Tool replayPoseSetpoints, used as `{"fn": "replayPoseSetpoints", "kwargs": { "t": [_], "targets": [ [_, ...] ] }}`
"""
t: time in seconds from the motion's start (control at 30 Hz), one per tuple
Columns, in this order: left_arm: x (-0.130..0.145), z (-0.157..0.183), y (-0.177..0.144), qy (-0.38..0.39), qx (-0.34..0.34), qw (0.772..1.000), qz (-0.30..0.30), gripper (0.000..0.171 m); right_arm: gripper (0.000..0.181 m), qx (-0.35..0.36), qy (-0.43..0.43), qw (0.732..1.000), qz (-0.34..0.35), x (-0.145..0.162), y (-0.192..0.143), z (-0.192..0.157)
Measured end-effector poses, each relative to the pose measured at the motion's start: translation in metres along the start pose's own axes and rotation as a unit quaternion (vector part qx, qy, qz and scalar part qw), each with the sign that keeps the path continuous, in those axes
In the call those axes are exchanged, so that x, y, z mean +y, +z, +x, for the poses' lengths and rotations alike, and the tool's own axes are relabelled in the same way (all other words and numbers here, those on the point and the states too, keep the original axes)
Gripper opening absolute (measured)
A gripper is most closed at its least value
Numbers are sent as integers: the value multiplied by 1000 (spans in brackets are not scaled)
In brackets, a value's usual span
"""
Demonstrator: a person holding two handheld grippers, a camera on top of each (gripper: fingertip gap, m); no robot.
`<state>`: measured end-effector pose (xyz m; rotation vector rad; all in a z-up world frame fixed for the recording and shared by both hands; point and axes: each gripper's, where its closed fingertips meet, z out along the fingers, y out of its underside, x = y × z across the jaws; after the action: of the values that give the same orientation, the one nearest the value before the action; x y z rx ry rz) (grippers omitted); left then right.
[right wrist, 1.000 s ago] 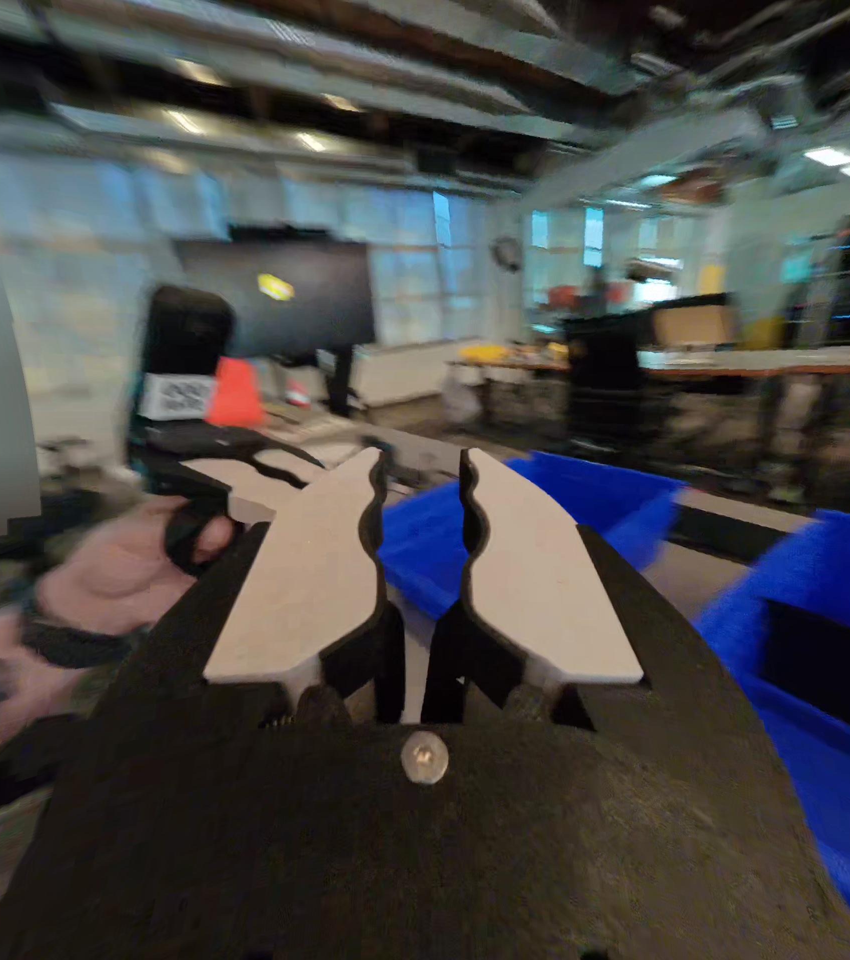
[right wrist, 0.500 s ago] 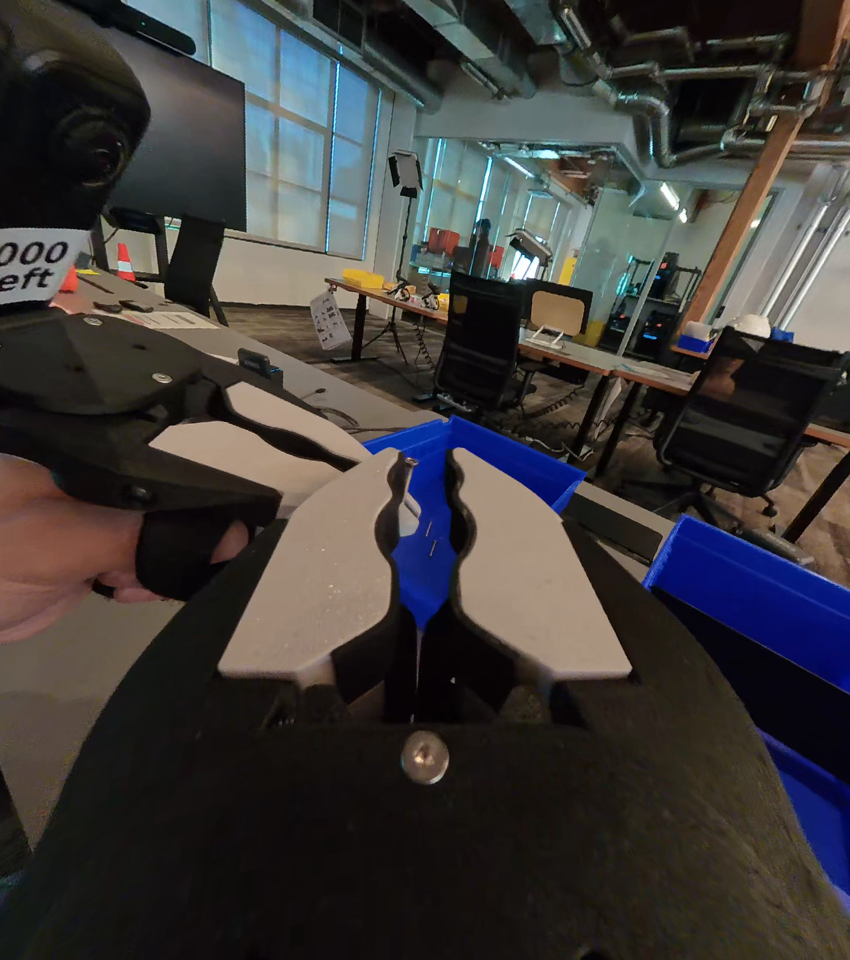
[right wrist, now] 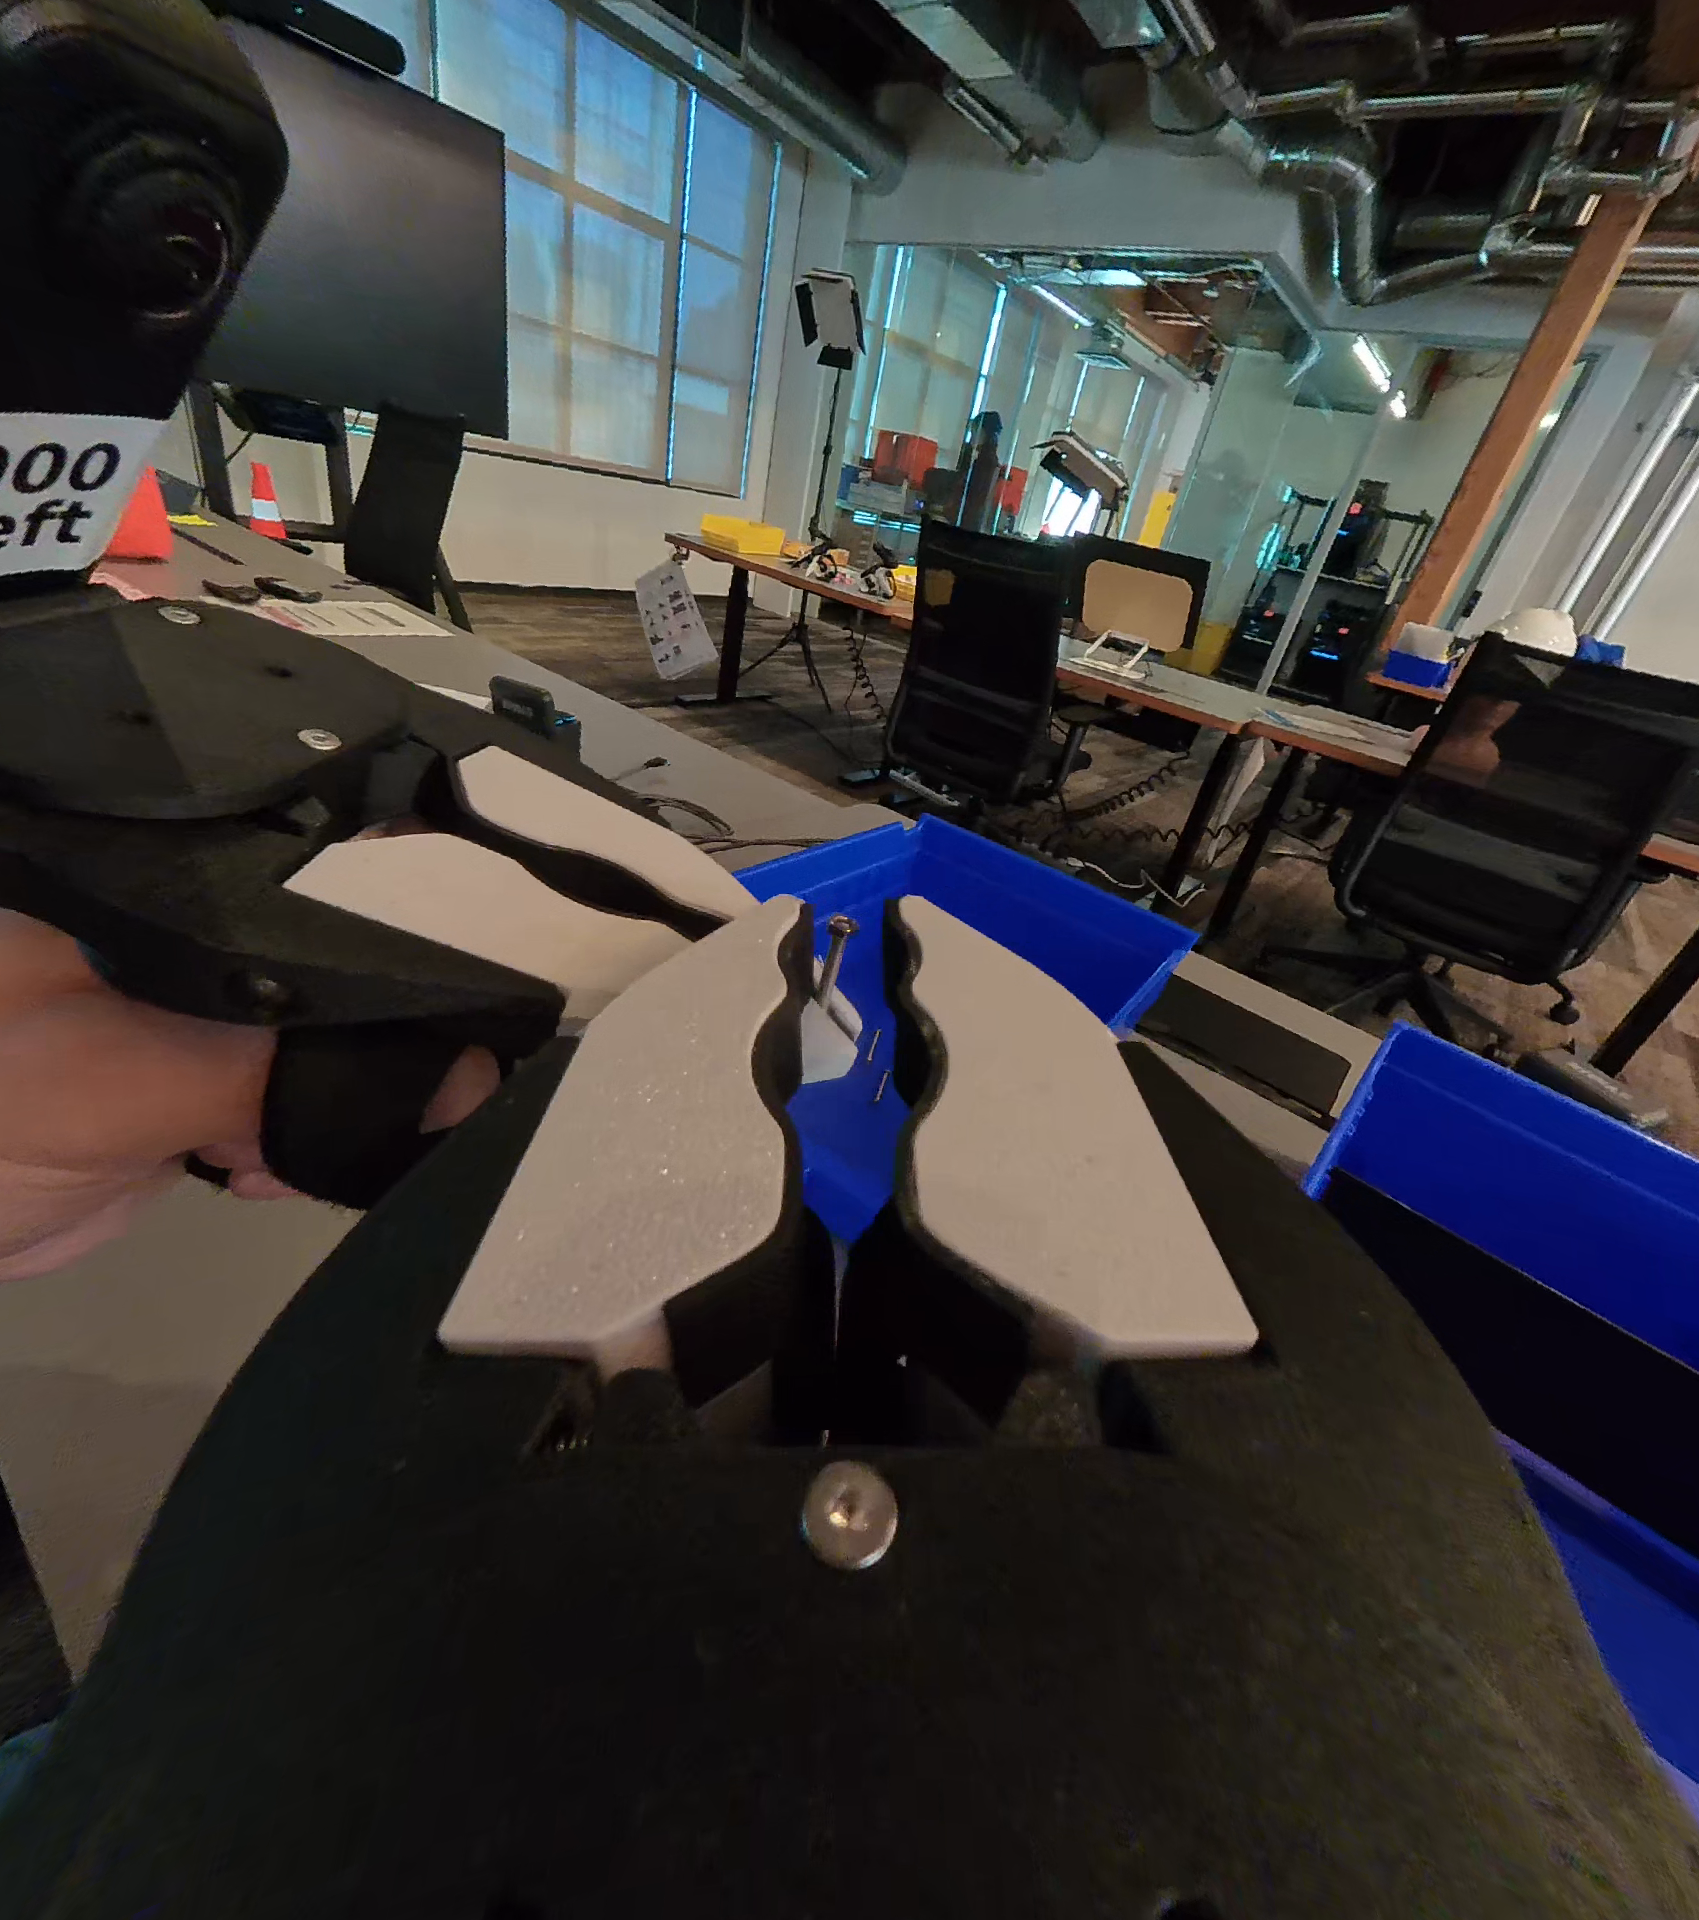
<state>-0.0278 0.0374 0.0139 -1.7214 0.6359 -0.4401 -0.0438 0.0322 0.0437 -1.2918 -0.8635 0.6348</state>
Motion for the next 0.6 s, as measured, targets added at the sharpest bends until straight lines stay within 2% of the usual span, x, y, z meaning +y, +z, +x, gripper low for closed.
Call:
{"fn": "replayPoseSetpoints", "kwargs": {
  "t": [0.4, 0.5, 0.6],
  "targets": [
    [-3, 6, -1, 20, 0, 1000, 2, 2, 4, -10, -5, 1000, -2, -2, -4, -2],
    [-6, 15, -4, 17, 54, 998, 12, 2, 4, -48, -9, 999, 9, -7, -9, -5],
    [-8, 25, -10, -10, 134, 991, 15, 2, 4, -144, 21, 989, 20, -11, -15, -13]
  ]
}}
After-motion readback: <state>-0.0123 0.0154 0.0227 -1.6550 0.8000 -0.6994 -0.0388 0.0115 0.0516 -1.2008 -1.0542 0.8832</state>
